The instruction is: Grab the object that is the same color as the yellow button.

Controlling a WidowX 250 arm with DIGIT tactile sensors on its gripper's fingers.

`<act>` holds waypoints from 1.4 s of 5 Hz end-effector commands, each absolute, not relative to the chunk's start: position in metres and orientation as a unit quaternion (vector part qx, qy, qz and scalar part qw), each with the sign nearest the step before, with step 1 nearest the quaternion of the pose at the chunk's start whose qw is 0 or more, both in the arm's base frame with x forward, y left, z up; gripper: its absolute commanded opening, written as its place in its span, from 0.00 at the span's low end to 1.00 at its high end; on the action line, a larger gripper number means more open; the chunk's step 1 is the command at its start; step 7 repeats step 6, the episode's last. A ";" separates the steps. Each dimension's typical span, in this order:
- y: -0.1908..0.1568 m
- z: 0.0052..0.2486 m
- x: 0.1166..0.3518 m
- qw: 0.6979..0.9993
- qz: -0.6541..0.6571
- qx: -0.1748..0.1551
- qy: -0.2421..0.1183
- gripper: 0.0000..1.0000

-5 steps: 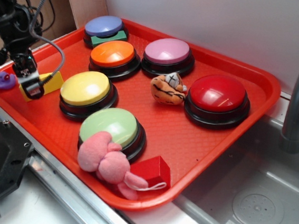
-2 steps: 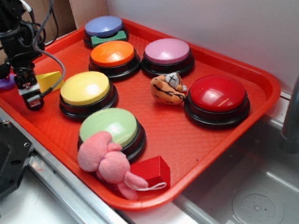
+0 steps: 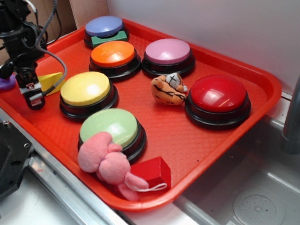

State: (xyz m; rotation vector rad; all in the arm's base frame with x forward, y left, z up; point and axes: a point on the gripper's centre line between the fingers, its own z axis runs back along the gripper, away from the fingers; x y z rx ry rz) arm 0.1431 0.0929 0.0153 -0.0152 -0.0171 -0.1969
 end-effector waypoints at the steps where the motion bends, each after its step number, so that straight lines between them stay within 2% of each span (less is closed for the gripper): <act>1: 0.068 0.098 0.170 1.000 -0.019 0.007 -0.013 0.00; 2: 0.050 0.130 0.179 0.999 0.018 0.012 -0.026 0.00; 3: 0.013 0.159 0.205 0.999 0.025 -0.020 -0.034 0.00; 4: -0.009 0.175 0.220 0.998 0.030 -0.020 -0.047 0.00; 5: -0.020 0.181 0.225 0.999 0.038 -0.019 -0.034 0.00; 6: -0.009 0.176 0.218 0.998 0.057 0.008 -0.008 0.00; 7: -0.009 0.176 0.218 0.998 0.057 0.008 -0.008 0.00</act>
